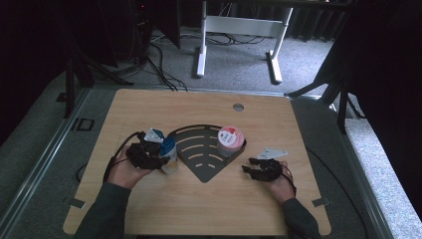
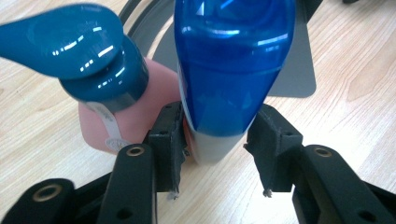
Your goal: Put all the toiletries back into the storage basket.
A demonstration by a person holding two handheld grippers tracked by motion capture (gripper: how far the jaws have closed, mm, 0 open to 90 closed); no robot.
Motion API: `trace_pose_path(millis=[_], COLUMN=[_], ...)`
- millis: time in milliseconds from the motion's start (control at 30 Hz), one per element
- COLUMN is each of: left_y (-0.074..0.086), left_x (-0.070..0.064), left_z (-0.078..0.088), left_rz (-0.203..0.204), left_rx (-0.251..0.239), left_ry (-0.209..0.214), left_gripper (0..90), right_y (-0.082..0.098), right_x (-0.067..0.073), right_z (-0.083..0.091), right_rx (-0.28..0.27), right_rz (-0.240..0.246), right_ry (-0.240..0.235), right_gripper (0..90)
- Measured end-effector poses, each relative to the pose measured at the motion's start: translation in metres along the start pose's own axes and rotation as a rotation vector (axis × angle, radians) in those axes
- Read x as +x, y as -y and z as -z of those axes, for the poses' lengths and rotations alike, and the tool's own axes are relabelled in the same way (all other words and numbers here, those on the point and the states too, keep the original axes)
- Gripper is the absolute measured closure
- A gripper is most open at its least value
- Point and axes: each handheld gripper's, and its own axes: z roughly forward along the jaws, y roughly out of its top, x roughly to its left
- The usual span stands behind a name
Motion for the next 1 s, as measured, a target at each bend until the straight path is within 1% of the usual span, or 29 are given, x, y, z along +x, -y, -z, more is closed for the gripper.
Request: trace_pose_path(millis=[33, 267, 467, 600, 1000], left_y=[-0.001, -0.008, -0.015, -0.020, -0.032], left_x=[0.000, -0.001, 0.001, 0.001, 0.004], left_z=[0.000, -0.006, -0.006, -0.007, -0.010], left_rz=[-0.004, -0.023, -0.030, -0.045, -0.061], left_rx=[0.003, 0.027, 0.036, 0.052, 0.090], left_ry=[-0.004, 0.007, 0.019, 0.020, 0.036], left_gripper=[51.9, 50.9, 51.0, 51.0, 51.2], right_y=[0.000, 0.000, 0.000, 0.000, 0.000], right_x=[0.000, 0.000, 0.000, 0.000, 0.000], right_z=[0.000, 0.000, 0.000, 0.000, 0.000], right_rx=[-0.001, 0.000, 0.001, 0.000, 0.000], right_rz=[-0.001, 0.000, -0.001, -0.001, 0.000], right_ry=[0.000, -0.001, -0.001, 0.000, -0.002], right_gripper=[52.5, 52.3, 52.3, 52.2, 51.9])
